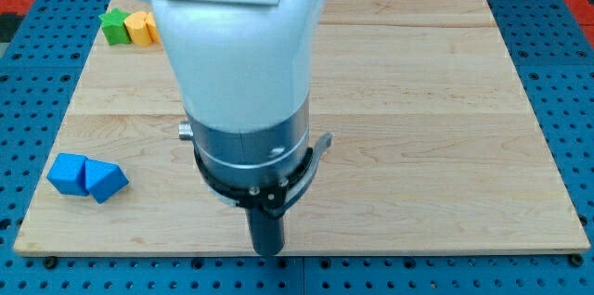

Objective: Push blue cube to the left center

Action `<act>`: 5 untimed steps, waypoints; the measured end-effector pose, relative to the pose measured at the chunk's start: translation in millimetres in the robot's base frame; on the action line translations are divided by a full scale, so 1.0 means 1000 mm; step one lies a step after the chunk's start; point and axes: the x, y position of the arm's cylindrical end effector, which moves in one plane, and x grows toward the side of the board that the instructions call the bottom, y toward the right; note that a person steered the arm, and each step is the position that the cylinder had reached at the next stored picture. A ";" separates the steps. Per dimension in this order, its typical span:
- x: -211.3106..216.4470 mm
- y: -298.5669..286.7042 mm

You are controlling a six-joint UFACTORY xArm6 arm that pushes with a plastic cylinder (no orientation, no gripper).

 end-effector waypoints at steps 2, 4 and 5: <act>0.001 -0.047; -0.025 -0.163; -0.037 -0.200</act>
